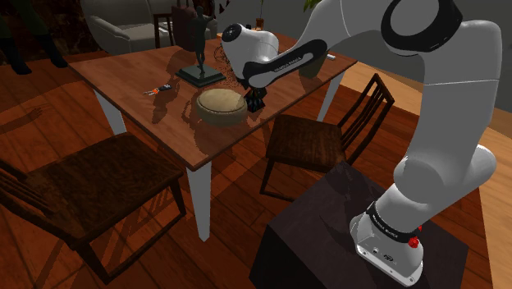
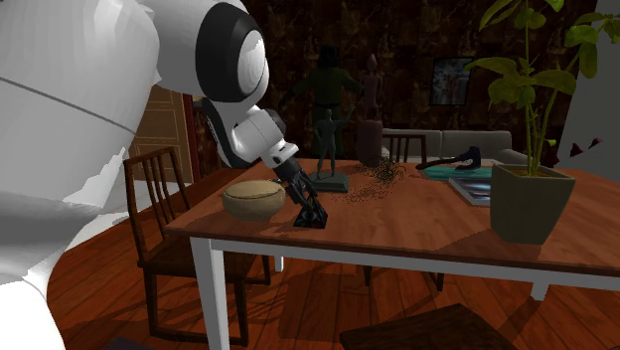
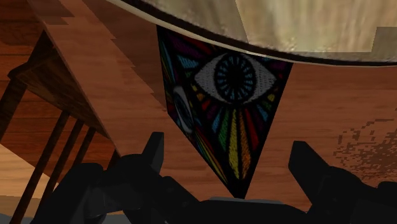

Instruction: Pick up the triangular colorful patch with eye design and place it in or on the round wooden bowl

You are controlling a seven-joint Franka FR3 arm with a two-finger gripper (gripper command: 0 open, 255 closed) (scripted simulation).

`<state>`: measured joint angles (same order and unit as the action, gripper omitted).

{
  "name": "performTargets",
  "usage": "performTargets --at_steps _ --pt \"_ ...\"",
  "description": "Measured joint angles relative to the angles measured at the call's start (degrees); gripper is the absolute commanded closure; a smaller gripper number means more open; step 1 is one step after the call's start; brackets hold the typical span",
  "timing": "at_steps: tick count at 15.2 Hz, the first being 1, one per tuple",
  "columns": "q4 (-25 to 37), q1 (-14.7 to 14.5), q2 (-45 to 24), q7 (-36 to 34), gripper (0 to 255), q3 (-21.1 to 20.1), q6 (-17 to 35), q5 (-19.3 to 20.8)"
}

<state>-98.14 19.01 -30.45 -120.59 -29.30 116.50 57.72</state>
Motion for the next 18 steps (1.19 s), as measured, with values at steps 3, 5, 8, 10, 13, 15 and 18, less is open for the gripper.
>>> performTargets --at_steps 3,5,8,10,13,15,18 --pt "-0.01 0.01 -0.01 -0.01 0 0.01 0.03 0.02" --pt "-0.01 0.01 -0.01 -0.01 255 0.01 0.03 0.02" --pt "0.03 -0.01 0.03 0.0 255 -0.01 0.04 0.03" --pt "0.0 0.01 0.06 -0.01 255 -0.02 0.07 0.04" --pt "0.1 -0.03 0.0 -0.01 255 -0.01 0.02 0.05" --pt "0.02 0.06 0.26 0.19 255 -0.1 -0.11 -0.16" --pt "0.3 0.26 1.22 1.2 255 -0.51 -0.94 -1.05"
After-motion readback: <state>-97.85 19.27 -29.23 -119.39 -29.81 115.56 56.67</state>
